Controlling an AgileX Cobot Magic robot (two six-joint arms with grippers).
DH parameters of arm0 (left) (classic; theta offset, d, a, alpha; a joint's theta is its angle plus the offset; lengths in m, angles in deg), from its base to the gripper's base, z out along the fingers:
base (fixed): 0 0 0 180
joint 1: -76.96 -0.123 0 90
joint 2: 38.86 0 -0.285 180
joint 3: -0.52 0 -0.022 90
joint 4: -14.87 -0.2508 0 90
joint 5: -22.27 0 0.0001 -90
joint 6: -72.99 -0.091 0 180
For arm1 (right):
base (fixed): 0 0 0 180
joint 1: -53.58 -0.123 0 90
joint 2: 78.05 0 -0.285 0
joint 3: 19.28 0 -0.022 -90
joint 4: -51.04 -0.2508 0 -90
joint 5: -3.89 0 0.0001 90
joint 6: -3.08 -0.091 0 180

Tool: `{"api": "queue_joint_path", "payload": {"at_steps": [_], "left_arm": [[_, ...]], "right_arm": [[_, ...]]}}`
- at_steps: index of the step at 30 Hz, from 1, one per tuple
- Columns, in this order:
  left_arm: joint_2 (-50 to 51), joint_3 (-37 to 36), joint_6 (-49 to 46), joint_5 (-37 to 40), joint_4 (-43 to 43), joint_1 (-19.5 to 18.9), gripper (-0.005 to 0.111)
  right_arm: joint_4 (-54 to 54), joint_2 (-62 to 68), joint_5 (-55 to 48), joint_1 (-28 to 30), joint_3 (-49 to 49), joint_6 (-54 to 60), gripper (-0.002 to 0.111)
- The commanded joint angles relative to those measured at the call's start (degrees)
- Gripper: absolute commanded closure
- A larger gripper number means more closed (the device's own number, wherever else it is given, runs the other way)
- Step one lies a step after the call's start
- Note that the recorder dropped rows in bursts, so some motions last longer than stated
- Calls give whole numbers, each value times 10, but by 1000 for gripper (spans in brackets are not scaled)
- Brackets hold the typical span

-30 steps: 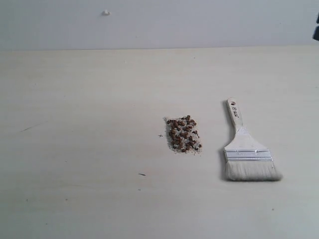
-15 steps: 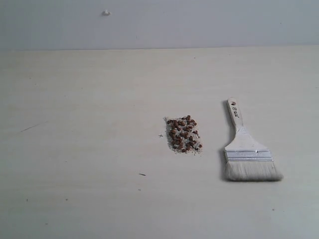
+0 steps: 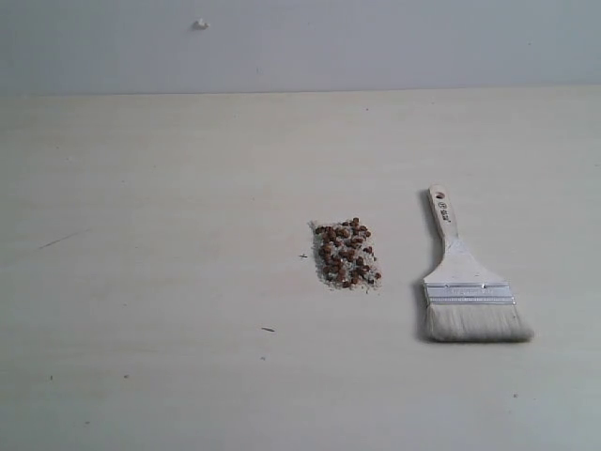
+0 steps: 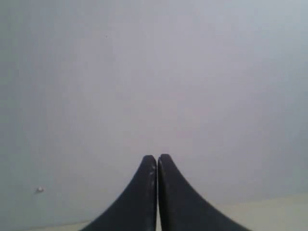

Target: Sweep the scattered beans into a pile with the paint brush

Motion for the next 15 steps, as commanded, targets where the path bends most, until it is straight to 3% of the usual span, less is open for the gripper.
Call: {"api": "queue_joint_path", "payload": {"at_steps": [1, 7, 15], "left_arm": [[-2, -1, 0, 0, 2, -1, 107], [-2, -1, 0, 0, 2, -1, 107], [-2, -1, 0, 0, 2, -1, 107]], "right_arm": [[3, -52, -6, -25, 4, 37, 108], [3, -84, -15, -33, 58, 69, 108], [3, -84, -110, -33, 157, 65, 108]]}}
